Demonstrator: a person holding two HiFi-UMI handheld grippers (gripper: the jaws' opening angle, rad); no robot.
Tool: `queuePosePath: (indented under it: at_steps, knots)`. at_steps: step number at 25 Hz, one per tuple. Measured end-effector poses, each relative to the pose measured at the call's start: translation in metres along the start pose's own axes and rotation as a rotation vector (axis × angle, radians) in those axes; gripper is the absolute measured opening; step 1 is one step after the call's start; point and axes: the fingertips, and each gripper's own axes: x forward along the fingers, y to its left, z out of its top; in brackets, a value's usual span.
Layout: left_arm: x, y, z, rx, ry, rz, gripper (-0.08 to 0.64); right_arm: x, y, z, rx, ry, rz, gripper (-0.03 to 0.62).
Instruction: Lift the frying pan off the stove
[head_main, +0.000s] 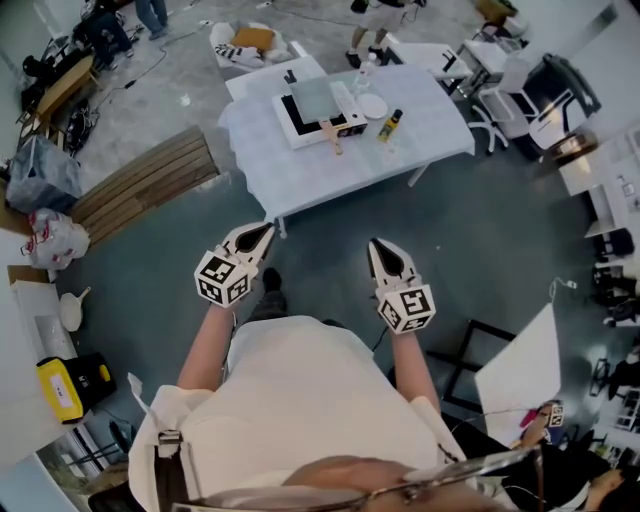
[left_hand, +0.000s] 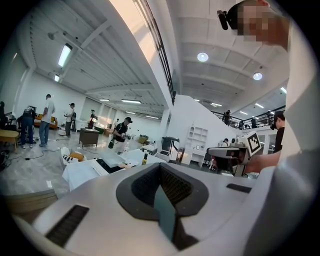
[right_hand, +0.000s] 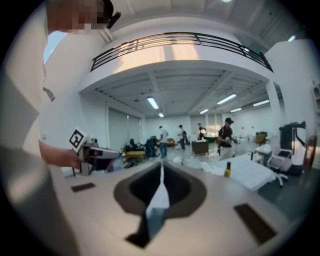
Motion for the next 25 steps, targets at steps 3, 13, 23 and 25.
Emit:
queuePosePath:
  at_steps: [3,13,23,25]
  knots:
    - [0.017,0.022,0.006,0.010,0.013,-0.019,0.030,0.027,-0.006,0.008,-0.007,0.002,-0.002,0.035]
    - [0.064,0.109,0.034,0.011,0.057,-0.066,0.031,0.114,-0.038,0.026,0.004,0.038,-0.066,0.037]
    - [0.090,0.176,0.055,0.029,0.075,-0.121,0.030,0.175,-0.046,0.035,0.014,0.060,-0.110,0.037]
    - [0.095,0.184,0.057,0.027,0.078,-0.128,0.029,0.183,-0.047,0.035,0.015,0.071,-0.114,0.037]
